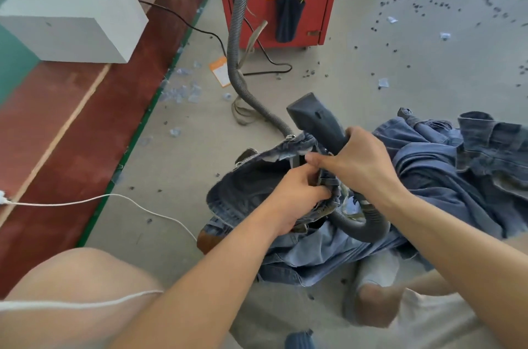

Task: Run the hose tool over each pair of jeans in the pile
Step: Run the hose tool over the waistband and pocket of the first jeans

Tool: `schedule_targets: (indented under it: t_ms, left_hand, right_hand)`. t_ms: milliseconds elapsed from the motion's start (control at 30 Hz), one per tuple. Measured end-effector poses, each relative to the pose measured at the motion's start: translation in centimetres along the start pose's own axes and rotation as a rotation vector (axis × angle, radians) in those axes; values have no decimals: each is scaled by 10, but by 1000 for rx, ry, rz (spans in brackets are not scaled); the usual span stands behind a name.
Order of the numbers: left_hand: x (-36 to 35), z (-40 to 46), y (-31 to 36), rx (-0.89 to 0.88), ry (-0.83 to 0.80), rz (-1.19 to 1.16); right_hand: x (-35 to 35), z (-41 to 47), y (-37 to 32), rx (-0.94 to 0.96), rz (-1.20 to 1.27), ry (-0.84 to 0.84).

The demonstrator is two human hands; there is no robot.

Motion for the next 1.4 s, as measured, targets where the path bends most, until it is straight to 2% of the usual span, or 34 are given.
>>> schedule_targets:
  t_ms: [67, 133, 167, 267, 367, 500, 733, 833, 933, 1000, 1200, 1400]
  left_hand:
    - [-2, 2, 2, 30, -16, -222]
    - [2, 5, 4, 75, -46, -464]
    - [4, 5, 4, 100, -64, -513]
    - [8, 5, -1, 137, -86, -387]
    - [10, 6, -5, 95, -101, -249]
    - [17, 9, -11, 51, 21, -244]
    - [38, 11, -20, 10, 429, -250]
    - [43, 12, -20, -28, 553, -232]
    - [39, 14, -19, -64, 553, -189]
    - [35, 15, -19, -82, 517, -157]
    - [37, 14, -18, -99, 505, -94]
    - [33, 15, -17, -170, 461, 98]
  right_hand:
    - [2, 7, 5, -53, 60, -4]
    - [6, 14, 11, -137, 274, -18]
    - [8, 17, 14, -177, 406, -41]
    - [9, 18, 23, -255, 646, -142]
    - [10, 19, 29, -286, 679, -215]
    - [14, 20, 35, -262, 570, -211]
    - [55, -2, 24, -8, 223, -97]
    - [63, -21, 13, 97, 22, -245]
    - [46, -31, 7, 102, -131, -394]
    - [35, -24, 6, 107, -170, -373]
    - [39, -9, 6, 74, -21, -275]
    - [44, -15, 2, 106, -105, -387]
Point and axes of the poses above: each hand's wrist, its own z-axis towards the middle knuckle, its own x-axis out of the back of the hand, y = z × x, the point moved 3 cm from there along z, towards the middle knuckle, and after that the axes turned 3 degrees about -y, right-handed, at the moved point
